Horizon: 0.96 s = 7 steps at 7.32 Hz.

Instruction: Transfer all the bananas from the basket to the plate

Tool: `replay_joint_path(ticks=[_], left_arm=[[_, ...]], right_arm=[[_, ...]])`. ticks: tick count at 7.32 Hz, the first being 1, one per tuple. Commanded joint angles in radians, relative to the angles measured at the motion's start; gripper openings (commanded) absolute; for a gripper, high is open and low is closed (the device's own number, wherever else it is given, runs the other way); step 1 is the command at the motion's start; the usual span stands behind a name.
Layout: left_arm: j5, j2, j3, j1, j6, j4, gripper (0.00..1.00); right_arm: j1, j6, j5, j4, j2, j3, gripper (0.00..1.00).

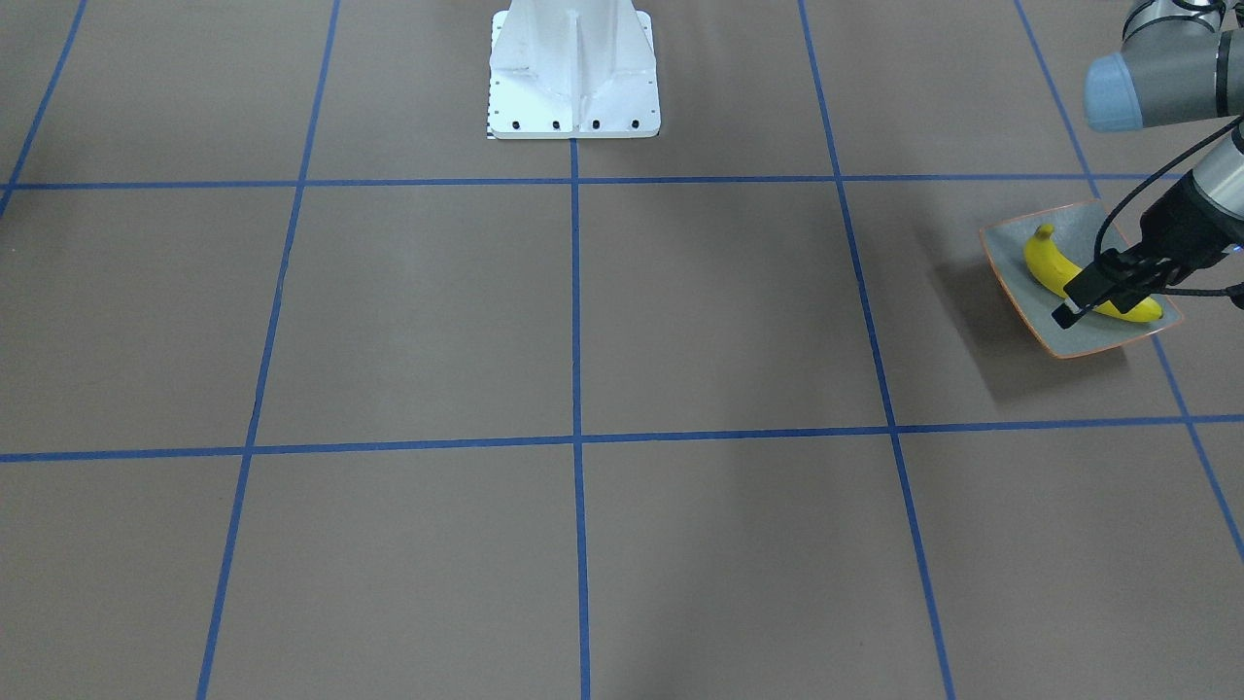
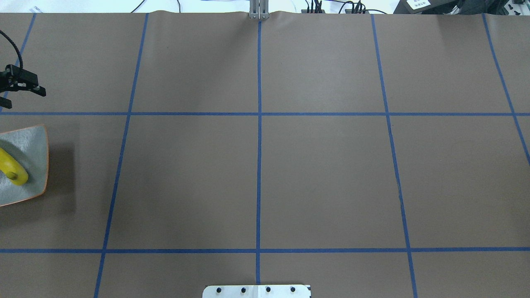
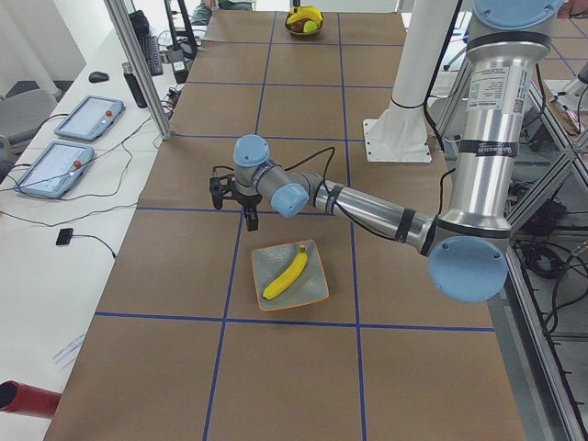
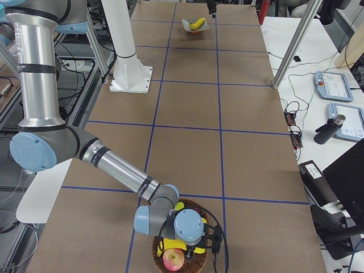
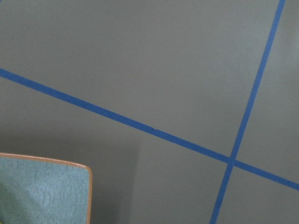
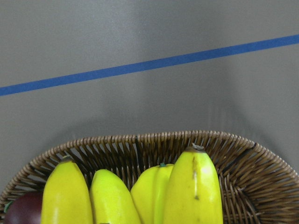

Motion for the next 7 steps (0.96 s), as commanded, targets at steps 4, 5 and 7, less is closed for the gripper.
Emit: replay_joint_path(ticks=[4,5,7], left_arm=[[0.000,-0.001,-0.001,-0.002,-0.001,0.000,1.00],[0.000,-0.001,0.000,0.000,-0.001,0.000,1.00],[0.000,-0.001,0.000,0.000,-0.001,0.000,1.00]], right_arm=[[-0.002,-0.026,-0.029,0.001,0.010,-0.030,0.82],[-0.002,-0.025,-0.034,-0.001,0.008,-0.030,0.76],[-0.004,-0.026,-0.036,-0.001,0.020,-0.037,0.31]])
